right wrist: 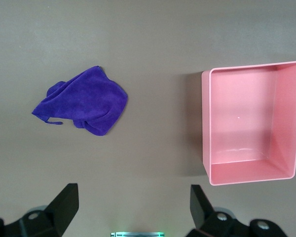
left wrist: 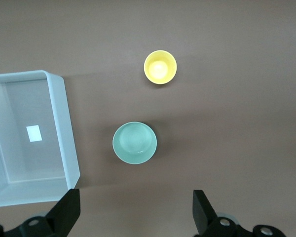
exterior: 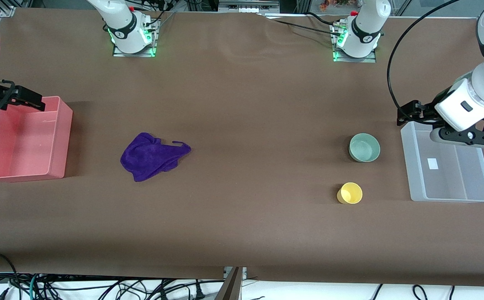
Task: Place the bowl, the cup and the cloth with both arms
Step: 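Reach the right gripper to the cloth while the left gripper reaches the bowl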
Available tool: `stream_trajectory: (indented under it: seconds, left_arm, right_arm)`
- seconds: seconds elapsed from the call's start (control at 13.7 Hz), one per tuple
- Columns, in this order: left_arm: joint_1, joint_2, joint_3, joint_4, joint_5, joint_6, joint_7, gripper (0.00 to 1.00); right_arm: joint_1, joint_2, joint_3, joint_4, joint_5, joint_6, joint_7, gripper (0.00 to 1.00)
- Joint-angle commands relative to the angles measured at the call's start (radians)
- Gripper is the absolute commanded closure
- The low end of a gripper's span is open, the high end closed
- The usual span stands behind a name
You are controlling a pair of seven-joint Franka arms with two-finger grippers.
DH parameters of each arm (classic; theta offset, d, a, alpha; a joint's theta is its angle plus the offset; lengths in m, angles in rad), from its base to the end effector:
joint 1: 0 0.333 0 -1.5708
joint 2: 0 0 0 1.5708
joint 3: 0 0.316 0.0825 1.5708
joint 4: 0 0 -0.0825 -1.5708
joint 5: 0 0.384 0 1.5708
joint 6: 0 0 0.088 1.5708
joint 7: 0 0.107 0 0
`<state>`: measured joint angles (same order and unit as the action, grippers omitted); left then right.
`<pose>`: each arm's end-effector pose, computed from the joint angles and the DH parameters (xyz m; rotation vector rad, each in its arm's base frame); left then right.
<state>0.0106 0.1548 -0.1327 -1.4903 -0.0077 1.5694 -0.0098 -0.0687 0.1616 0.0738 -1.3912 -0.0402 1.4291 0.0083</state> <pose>0.5948 -0.0679 0.5737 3.1113 -0.1732 -0.1185 0.5888 -0.0055 0.6042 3.1067 -0.0103 -0.1915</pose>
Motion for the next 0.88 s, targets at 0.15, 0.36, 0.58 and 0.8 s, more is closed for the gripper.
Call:
stream_trajectory:
  seconds: [0.15,0.36,0.58,0.8]
  left_arm:
    - [0.006,-0.190,-0.016,-0.254,0.020,0.126,0.001,0.00]
    - [0.006,-0.184,-0.015,-0.251,0.020,0.126,-0.002,0.00]
    - [0.006,-0.184,-0.015,-0.251,0.020,0.123,0.005,0.00]
    - [0.006,-0.182,-0.015,-0.245,0.020,0.078,0.007,0.00]
  right_arm:
    - [0.003,-0.007,0.001,-0.003,0.010,-0.006,0.012,0.00]
    - [0.003,-0.007,0.001,-0.003,0.011,0.004,0.012,0.00]
    - [0.004,-0.002,0.004,-0.003,0.016,0.004,0.012,0.00]
    - [0.010,0.004,0.007,-0.003,0.017,0.007,0.018,0.00]
